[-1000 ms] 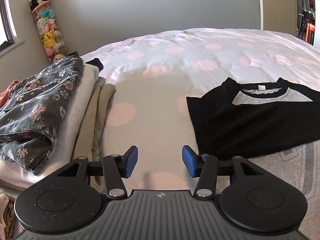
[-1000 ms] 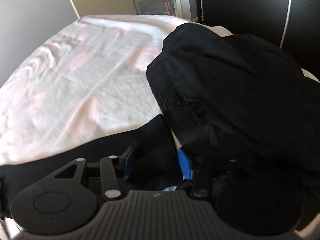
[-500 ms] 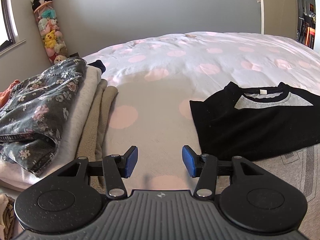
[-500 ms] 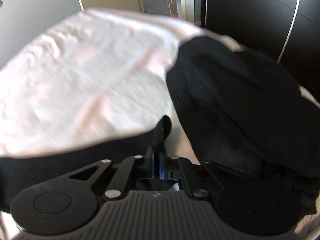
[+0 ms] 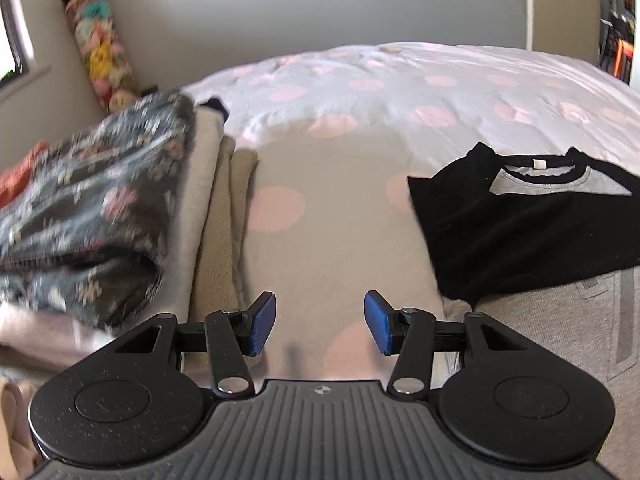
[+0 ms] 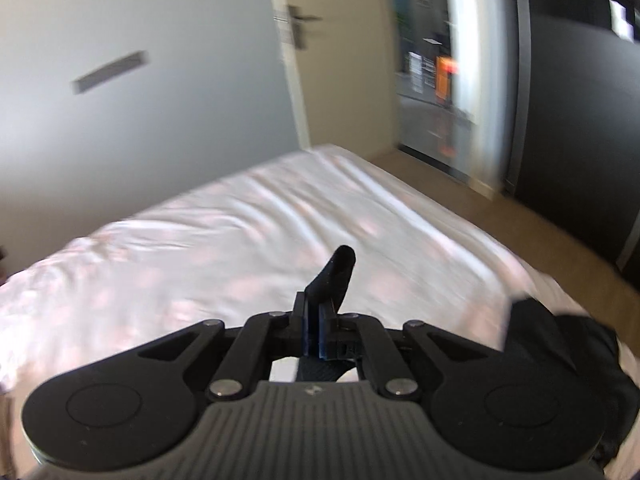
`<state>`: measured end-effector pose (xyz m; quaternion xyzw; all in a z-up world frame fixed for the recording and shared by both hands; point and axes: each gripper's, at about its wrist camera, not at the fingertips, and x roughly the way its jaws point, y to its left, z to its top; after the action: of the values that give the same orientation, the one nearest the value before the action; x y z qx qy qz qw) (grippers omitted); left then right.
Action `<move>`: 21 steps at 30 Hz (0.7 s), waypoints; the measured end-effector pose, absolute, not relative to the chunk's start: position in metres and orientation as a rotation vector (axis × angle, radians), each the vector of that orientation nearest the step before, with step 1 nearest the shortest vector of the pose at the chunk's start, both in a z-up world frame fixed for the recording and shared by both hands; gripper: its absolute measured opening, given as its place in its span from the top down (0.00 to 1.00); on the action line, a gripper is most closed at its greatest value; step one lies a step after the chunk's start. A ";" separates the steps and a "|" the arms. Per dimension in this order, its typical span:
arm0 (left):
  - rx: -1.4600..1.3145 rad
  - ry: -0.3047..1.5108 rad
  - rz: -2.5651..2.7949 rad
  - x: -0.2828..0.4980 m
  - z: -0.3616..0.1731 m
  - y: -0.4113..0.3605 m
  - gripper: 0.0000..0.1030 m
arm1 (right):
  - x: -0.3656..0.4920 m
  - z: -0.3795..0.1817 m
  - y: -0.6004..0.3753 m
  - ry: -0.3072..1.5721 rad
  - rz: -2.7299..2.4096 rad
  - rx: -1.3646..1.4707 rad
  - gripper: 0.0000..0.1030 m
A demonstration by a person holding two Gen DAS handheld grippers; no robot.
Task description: Fold clothes
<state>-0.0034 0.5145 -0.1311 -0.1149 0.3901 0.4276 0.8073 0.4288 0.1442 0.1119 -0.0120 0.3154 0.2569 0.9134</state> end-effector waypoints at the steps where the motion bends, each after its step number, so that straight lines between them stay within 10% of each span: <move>1: -0.269 0.834 0.909 -0.007 -0.131 0.517 0.54 | 0.418 0.123 0.161 0.640 0.553 -0.040 0.95; 21: -0.337 0.820 0.881 -0.039 -0.132 0.532 0.54 | 0.237 0.067 0.408 0.746 0.882 -0.209 0.95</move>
<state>-0.0386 0.5319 -0.1320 -0.1575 0.3840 0.4124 0.8110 0.2365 0.4076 0.0674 -0.0987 0.3521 0.4159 0.8326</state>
